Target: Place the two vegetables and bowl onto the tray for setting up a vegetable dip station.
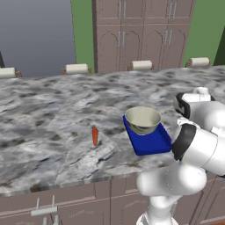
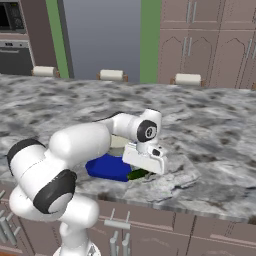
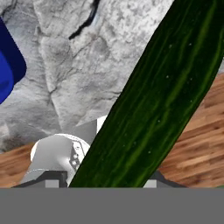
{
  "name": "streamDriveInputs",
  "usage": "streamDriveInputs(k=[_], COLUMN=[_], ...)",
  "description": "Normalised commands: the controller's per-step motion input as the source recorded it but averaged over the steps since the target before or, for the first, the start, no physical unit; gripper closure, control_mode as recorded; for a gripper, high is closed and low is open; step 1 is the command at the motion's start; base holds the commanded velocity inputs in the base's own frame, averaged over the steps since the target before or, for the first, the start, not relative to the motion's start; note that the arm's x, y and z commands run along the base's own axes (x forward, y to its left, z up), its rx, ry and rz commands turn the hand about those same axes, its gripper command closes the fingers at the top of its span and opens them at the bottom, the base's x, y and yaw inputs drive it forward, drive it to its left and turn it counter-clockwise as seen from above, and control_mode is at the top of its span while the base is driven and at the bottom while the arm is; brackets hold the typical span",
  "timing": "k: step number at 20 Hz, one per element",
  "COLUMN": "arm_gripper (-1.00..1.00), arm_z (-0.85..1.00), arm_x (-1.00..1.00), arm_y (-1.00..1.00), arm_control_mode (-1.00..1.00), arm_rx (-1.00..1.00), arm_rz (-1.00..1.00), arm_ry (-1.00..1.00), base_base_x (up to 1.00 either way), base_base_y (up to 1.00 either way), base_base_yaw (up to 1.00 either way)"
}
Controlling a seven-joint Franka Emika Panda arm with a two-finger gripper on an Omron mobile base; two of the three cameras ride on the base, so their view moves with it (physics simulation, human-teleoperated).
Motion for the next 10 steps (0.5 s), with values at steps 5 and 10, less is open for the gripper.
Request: streamDriveInputs(k=[5,10], arm_gripper=[1.00,1.00], arm_z=[0.11,0.05], arm_x=[-0.07,-0.06], arm_y=[0.33,0.38], arm_control_mode=[-1.00,-1.00], arm_rx=[0.00,-0.03], arm_rz=[-0.10,-0.12], arm_ry=[0.00,0.00], base_base_x=[0.00,0.00], base_base_y=[0.00,0.00], base_base_yaw=[0.00,0.00])
